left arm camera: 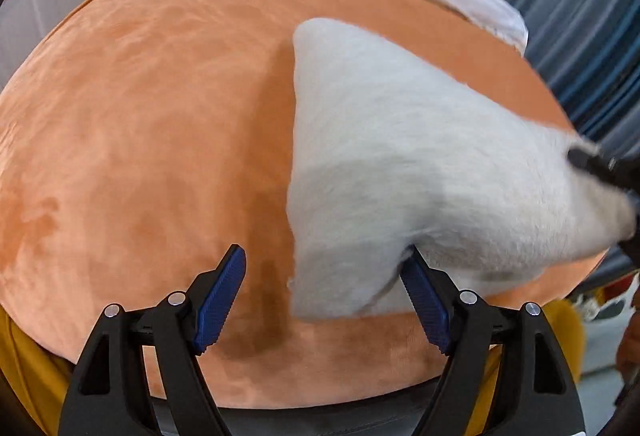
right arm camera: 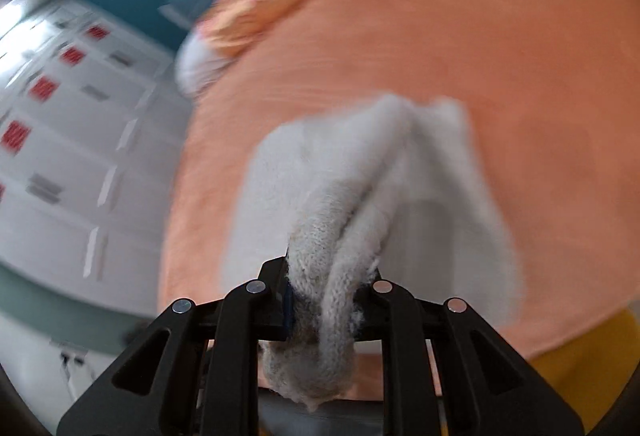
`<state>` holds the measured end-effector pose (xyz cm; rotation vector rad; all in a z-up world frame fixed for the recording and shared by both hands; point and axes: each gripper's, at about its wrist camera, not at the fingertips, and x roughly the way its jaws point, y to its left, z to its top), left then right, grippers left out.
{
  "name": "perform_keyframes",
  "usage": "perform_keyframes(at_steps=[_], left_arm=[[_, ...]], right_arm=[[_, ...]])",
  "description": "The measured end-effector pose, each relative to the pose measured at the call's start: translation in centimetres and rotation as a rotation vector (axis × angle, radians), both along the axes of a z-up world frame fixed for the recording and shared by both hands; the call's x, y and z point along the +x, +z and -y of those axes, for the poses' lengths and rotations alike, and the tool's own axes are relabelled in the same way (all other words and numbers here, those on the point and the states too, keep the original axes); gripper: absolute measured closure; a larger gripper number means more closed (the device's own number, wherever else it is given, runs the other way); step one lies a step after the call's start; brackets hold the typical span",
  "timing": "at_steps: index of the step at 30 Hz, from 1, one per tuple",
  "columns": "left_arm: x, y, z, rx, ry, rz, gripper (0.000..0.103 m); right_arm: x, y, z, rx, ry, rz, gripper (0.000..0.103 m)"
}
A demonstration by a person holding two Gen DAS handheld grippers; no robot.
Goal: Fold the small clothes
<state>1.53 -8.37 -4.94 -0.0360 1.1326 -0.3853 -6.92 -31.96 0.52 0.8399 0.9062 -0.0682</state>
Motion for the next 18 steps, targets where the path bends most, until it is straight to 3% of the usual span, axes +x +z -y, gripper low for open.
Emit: perform_keyframes(at_steps=[2,5,9,15,18], left_arm=[[-0.5,-0.7,0.6,0.037,-0.002,-0.014,0.026],[-0.2,-1.3,0.7,0.082,-0.001,-0.017,0.026],[-1.1,-1.6,-0.2,0.103,0.013,-0.02,0.026],[-0.9,-2.0,-0.9,0.107,0.032,-0.037,0.025],[-1.1,-1.5,-0.9,0.104,0.036,-0.039,0.026]], right_arm=[[-1.0,-2.9,1.2,0.043,-0.021,-0.034,0.086],[-0.9,-5.2,0.6,0.031,-0.002,-0.068,0.085],[-0.6,-5.3,0.7,0.063,0.022,-0.046,0.078],[1.6,-4.8,3.6,0.165,0.016,-0.011,0.049],[5.2,-6.0,3.0,0.208,0.092,-0.079,0.052]])
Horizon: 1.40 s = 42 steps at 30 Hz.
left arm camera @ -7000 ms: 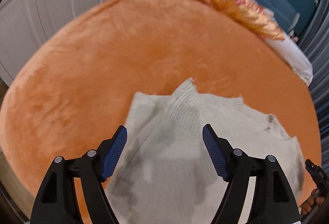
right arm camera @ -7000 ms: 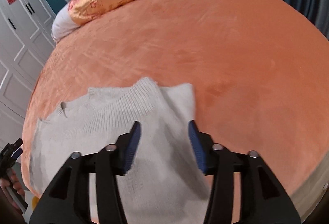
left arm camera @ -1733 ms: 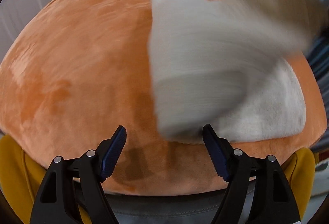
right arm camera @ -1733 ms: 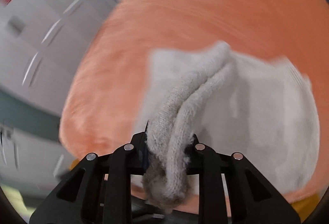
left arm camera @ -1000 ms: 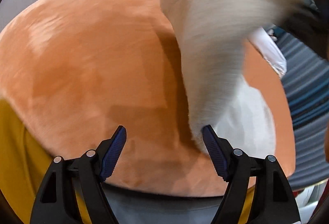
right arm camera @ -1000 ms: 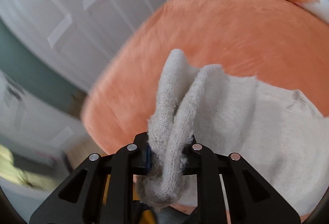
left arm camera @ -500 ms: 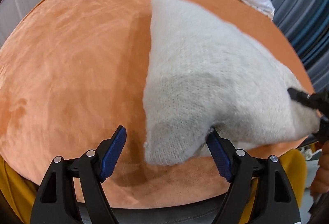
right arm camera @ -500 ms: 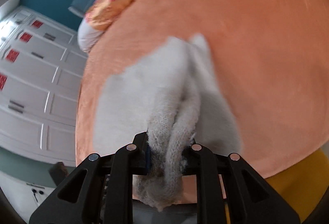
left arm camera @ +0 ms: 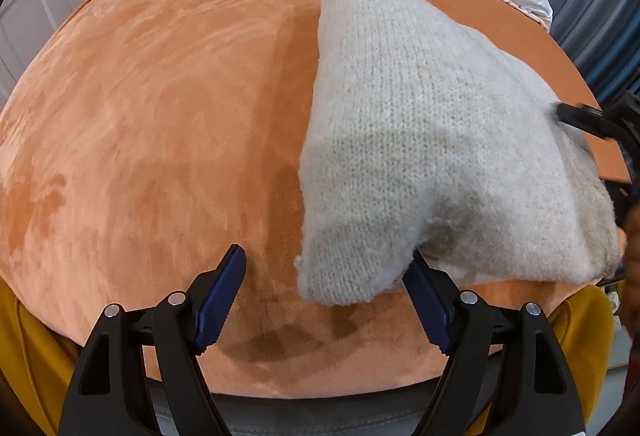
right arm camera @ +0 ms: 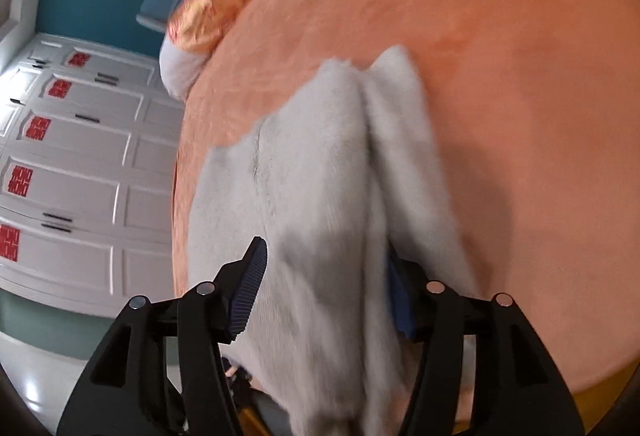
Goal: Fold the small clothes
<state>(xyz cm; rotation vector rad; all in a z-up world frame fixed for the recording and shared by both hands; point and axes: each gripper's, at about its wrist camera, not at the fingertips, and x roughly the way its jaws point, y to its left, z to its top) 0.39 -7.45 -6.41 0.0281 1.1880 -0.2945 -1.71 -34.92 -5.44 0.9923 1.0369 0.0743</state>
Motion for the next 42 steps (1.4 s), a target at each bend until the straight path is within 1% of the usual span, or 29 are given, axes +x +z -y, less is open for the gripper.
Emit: perform_keyframes(at_steps=[1,2,3,4,5,6,7,8,10,12,13,14,15,16,17,18,19,21,23,25,26,31,34,35,36,37,39,41,42], left_arm=[[-0.1,0.1,-0.1,0.001,-0.001,0.004,0.026],[-0.1,0.3,-0.1,-0.001,-0.004,0.008,0.026],[-0.1,0.5,-0.1,-0.002,-0.005,0.012,0.026],[-0.2,0.6,-0.2,-0.005,-0.007,0.016,0.026],[-0.1,0.7,-0.2,-0.005,-0.013,0.019,0.026],[0.0,0.7,-0.2,0.006,-0.014,0.023,0.027],[0.1,0.6,-0.1,0.029,-0.01,0.028,0.029],[0.3,0.3,-0.1,0.041,-0.006,0.027,0.029],[0.8,-0.4,-0.3,0.029,0.013,-0.007,0.03],[1.2,-0.8,-0.3,0.026,0.025,-0.027,0.03],[1.2,-0.8,-0.2,0.029,0.022,-0.025,0.03],[1.1,-0.7,0.1,0.041,0.008,-0.018,0.03],[1.0,-0.5,0.2,0.051,-0.004,-0.012,0.03],[0.7,-0.2,0.2,0.061,-0.017,-0.002,0.03],[0.4,0.2,0.2,0.071,-0.035,0.009,0.031],[0.0,0.7,0.2,0.076,-0.05,0.016,0.032],[-0.3,1.3,0.2,0.074,-0.062,0.022,0.032],[-0.7,2.7,-0.2,0.054,-0.076,0.038,0.032],[-1.2,4.1,-0.4,0.037,-0.083,0.051,0.032],[-1.5,5.4,-0.3,0.013,-0.076,0.077,0.032],[-1.4,6.1,-0.1,0.005,-0.076,0.096,0.032],[-0.6,7.1,1.7,0.021,-0.086,0.129,0.031],[-0.2,7.3,2.6,0.03,-0.072,0.139,0.031],[0.0,7.3,2.8,0.039,-0.07,0.145,0.031],[0.0,7.2,3.0,0.047,-0.067,0.148,0.031],[0.2,7.1,3.1,0.055,-0.064,0.149,0.031],[0.5,6.5,3.4,0.071,-0.057,0.141,0.031],[1.0,5.8,3.5,0.097,-0.048,0.125,0.031],[1.2,5.4,3.5,0.106,-0.045,0.117,0.031]], right_arm=[[1.2,0.4,-0.9,-0.04,0.039,-0.019,0.069],[1.6,1.4,-1.5,-0.091,0.056,-0.006,0.08],[1.8,4.2,-2.4,-0.199,0.075,0.066,0.086],[1.6,7.0,-2.8,-0.238,0.078,0.166,0.088],[1.5,8.7,-2.9,-0.238,0.076,0.227,0.088],[1.1,11.6,-3.0,-0.248,0.068,0.313,0.088],[0.9,12.8,-2.9,-0.273,0.062,0.353,0.088],[0.7,13.6,-2.7,-0.328,0.046,0.37,0.088],[1.5,11.6,-1.6,-0.387,0.035,0.275,0.088],[2.8,6.7,-0.2,-0.405,0.032,0.094,0.088],[3.1,3.1,0.7,-0.392,0.036,-0.048,0.087],[2.9,1.5,1.1,-0.369,0.028,-0.095,0.087],[2.0,1.3,1.4,-0.335,0.001,-0.062,0.085],[1.0,2.3,1.6,-0.292,-0.033,-0.006,0.082],[0.1,3.2,1.6,-0.268,-0.055,0.024,0.081],[-0.9,4.1,1.6,-0.255,-0.065,0.053,0.078],[-1.7,4.8,1.5,-0.253,-0.067,0.075,0.068],[-3.7,5.6,1.3,-0.256,-0.066,0.103,0.059],[-5.7,5.4,1.2,-0.227,-0.056,0.105,0.058],[-8.0,4.4,0.9,-0.202,-0.066,0.091,0.058],[-7.9,4.4,0.5,-0.203,-0.066,0.087,0.058],[-8.2,3.3,-0.5,-0.229,-0.103,0.075,0.059],[-9.0,4.3,-0.8,-0.302,-0.134,0.076,0.058],[-9.0,4.6,-0.9,-0.306,-0.138,0.087,0.056],[-9.0,4.8,-1.0,-0.298,-0.139,0.103,0.048],[-9.1,4.8,-1.1,-0.292,-0.133,0.111,0.045],[-8.8,4.3,-1.9,-0.301,-0.101,0.101,0.046],[-8.1,3.3,-2.9,-0.363,-0.051,0.057,0.048],[-7.9,3.0,-3.3,-0.392,-0.026,0.034,0.058]])
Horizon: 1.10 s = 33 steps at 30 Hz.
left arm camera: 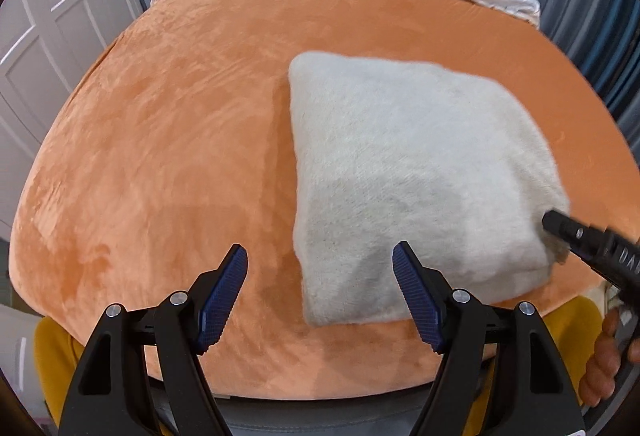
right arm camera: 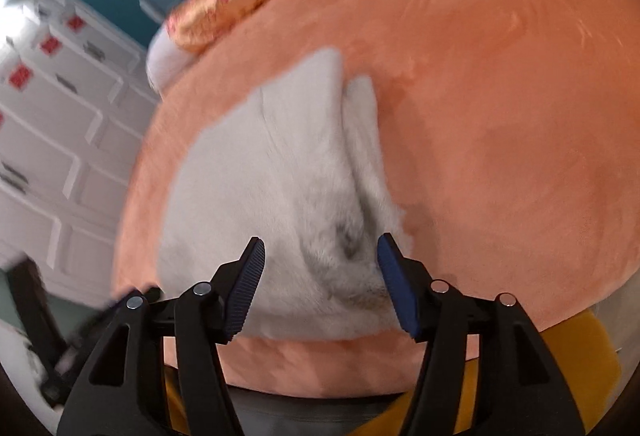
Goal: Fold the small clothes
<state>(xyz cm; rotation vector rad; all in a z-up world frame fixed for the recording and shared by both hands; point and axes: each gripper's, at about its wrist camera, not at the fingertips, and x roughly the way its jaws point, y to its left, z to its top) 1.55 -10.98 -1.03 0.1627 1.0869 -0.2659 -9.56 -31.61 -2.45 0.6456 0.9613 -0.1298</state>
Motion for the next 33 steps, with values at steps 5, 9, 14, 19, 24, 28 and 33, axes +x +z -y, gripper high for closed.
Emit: perform_keyframes(at_steps=[5,9,14,19,24,28,33], left_arm=[[0.9,-2.2,-0.6,0.059,0.027,-0.044,0.03],[0.8,-3.1,-1.2,0.055,0.044,-0.065,0.029],[0.5,-4.0,-0.6,0.09,0.016,-0.074,0.028],[-0.1,-1.2,-1.1,-0.024,-0.002,-0.044,0.032],[1.4,1.9,-0.1,-0.106,-0.008,0.035,0.03],[4.5,-0.4,1.2,-0.037,0.033,0.02,0.03],[5.7,-2.6,0.9,-0.057,0.068,-0.041,0.028]], right_arm=[[-1.9,4.2,-0.3,0.089,0.058,0.161,0.095],[-2.8,4.9,0.4,0.12,0.072,0.195,0.095],[-2.4,-3.2,1.9,0.101,0.009,-0.066,0.095],[-2.4,1.0,2.6,0.07,-0.01,-0.019,0.088],[1.9,3.8,5.2,0.03,-0.04,0.077,0.062],[7.8,3.0,6.8,0.017,-0.056,0.082,0.058],[14.7,-1.2,7.7,-0.005,-0.019,-0.075,0.055]])
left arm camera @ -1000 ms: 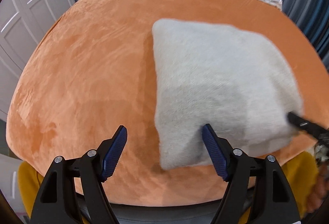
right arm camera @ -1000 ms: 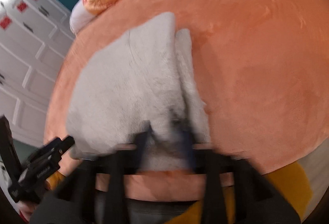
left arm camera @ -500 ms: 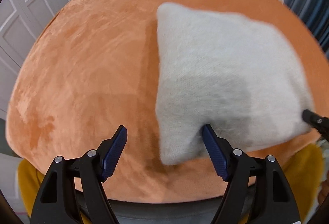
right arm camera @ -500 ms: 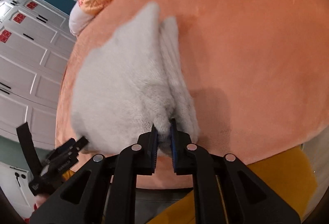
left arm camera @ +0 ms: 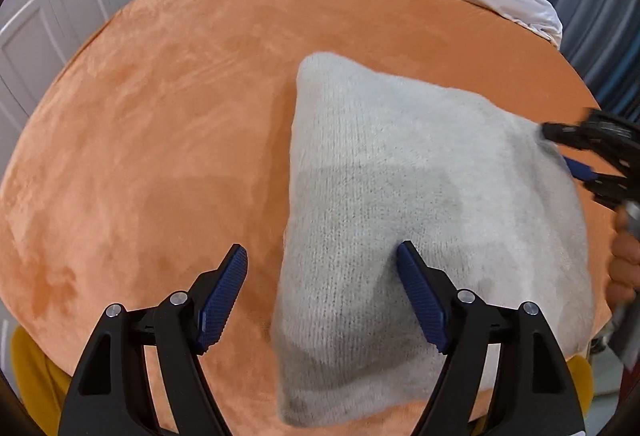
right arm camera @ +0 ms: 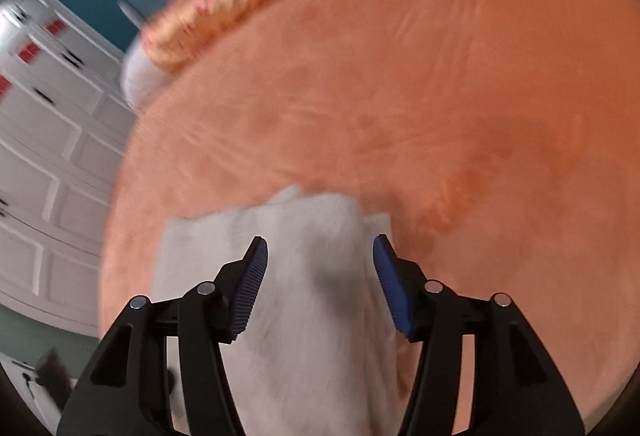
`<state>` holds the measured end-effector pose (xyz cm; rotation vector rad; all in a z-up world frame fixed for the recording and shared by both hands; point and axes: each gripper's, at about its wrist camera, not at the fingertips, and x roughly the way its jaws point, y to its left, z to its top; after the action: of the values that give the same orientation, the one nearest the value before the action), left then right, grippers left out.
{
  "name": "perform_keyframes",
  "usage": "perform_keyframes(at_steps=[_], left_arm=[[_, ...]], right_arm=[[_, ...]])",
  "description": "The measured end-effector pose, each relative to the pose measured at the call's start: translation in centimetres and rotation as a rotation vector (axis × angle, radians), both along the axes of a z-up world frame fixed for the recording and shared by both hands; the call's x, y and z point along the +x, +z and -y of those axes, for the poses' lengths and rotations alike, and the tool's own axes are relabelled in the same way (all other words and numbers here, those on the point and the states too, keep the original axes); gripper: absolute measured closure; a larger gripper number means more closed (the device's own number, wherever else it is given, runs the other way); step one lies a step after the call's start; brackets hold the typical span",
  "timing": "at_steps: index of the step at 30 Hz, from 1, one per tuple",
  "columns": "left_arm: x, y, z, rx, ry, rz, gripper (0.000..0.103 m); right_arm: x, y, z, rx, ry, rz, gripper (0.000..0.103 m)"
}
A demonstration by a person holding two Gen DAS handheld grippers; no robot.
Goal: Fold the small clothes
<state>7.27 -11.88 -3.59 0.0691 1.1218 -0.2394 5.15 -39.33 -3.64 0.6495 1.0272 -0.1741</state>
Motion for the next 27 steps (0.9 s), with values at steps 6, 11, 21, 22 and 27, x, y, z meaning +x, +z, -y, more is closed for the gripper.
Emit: perform_keyframes(at_steps=[6,11,21,22,27], left_arm=[[0.2,-0.5,-0.1,0.022,-0.018,-0.001,0.027],[0.6,-1.2,0.2,0.024,-0.034,-0.014,0.024],[-0.4,0.0,0.4,0.035,-0.027,0.016,0.026],[-0.8,0.3,0.5,0.041,-0.029,0.026,0.028],[-2.0,0.9,0.5,0.067,-0.038,0.043,0.029]], right_arm=[[-0.9,5.7,-1.0,-0.028,0.055,0.292,0.094],[-0.8,-3.0,1.6,0.023,-0.047,0.004,0.094],[-14.9,2.8,-4.2,0.041,-0.002,0.114,0.053],[-15.6,2.4,-4.8,0.046,0.013,0.101,0.053],[-15.8,0.8,-7.4,0.003,0.031,0.07,0.066]])
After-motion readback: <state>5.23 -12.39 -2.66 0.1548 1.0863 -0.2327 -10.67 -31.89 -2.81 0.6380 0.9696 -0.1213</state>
